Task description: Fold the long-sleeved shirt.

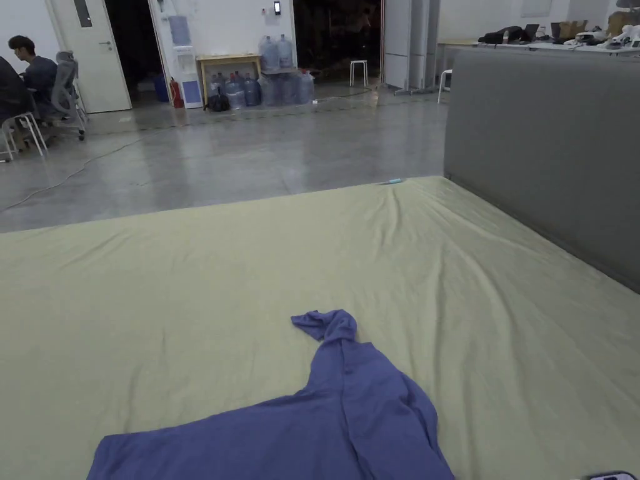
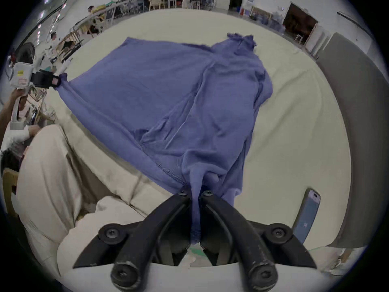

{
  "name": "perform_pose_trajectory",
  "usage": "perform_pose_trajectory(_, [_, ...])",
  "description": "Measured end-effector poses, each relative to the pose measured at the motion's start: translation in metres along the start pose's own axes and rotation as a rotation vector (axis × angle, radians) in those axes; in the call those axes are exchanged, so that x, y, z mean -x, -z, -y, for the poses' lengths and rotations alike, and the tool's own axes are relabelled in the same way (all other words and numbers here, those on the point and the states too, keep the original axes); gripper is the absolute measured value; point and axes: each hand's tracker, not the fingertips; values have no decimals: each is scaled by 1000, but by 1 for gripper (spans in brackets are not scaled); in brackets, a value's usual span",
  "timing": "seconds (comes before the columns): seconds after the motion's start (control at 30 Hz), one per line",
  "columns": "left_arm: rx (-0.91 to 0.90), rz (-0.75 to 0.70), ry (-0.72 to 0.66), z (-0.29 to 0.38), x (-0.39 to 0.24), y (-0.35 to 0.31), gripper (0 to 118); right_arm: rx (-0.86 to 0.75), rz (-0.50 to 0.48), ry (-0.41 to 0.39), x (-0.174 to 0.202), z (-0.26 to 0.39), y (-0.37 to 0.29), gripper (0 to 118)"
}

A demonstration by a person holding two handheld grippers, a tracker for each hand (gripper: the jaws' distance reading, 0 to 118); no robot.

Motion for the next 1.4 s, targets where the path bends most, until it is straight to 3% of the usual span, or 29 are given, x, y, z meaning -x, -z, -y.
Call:
perform_pose_trajectory(0.2, [129,-83,26,23,-2,42,0,92,-34,99,-5,3,39,1])
perform_pose_trajectory(0.37, [81,-96,31,24,-7,44,0,84,-21,95,-1,2,41,2])
perform_pose_trajectory(0.43, [93,-110,37,18,-9,41,0,99,-29,95,-6,-3,39,8])
perform_pose_trajectory(0.47, [101,-132,48,12,-12,35,11,110,-46,94,-9,-7,32,14])
perform_pose_trajectory(0.5, [91,-178,56,6,-15,26,36,113,-86,134,-12,-10,24,26])
perform_pose_trajectory(0.53, [69,-218,35,-1,-18,15,89,115,-121,193,-17,-15,10,59])
perform_pose_trajectory(0.57, [18,-220,19,-6,-21,2,115,84,-111,203,-22,-16,-4,84])
perform_pose_trajectory(0.6, [-44,-171,19,-7,-24,-17,116,18,-102,184,-21,-19,-20,98])
perform_pose_trajectory(0.7, [-159,-103,-25,-17,-44,-45,115,-129,-59,165,-17,-24,-66,98])
perform_pose_trajectory(0.77, [-113,-67,-30,-7,-75,-58,113,-150,-42,220,-11,-24,-75,98])
perform_pose_trajectory(0.8, [-94,-48,-20,1,-85,-58,102,-139,-47,262,-9,-23,-74,97])
perform_pose_trajectory(0.83, [-120,-50,1,8,-96,-58,57,-129,-64,302,-6,-19,-69,81])
perform_pose_trajectory(0.87, [-126,-62,11,8,-95,-43,9,-144,-91,326,-3,-16,-64,46])
perform_pose_trajectory(0.9, [-116,-84,17,10,-104,-36,0,-150,-103,358,1,-14,-59,0])
perform_pose_trajectory(0.97, [-106,-85,-14,9,-106,-27,0,-113,-125,410,0,-16,-44,0])
perform_pose_trajectory(1.1, [-155,-39,-91,-16,-101,-15,0,-111,-178,384,-17,-57,-23,0])
perform_pose_trajectory(1.2, [-209,-34,-104,-35,-116,-9,0,-158,-213,397,-58,-133,-15,0])
perform_pose_trajectory(1.23, [-228,-25,-102,-41,-117,-5,0,-187,-208,389,-71,-166,-9,16])
perform_pose_trajectory(1.3, [-249,-15,-97,-48,-118,5,0,-238,-177,366,-104,-237,9,96])
perform_pose_trajectory(1.33, [-253,-7,-98,-49,-120,11,0,-304,-145,388,-124,-273,16,118])
perform_pose_trajectory(1.4, [-240,4,-84,-48,-122,20,0,-278,-80,372,-149,-347,49,118])
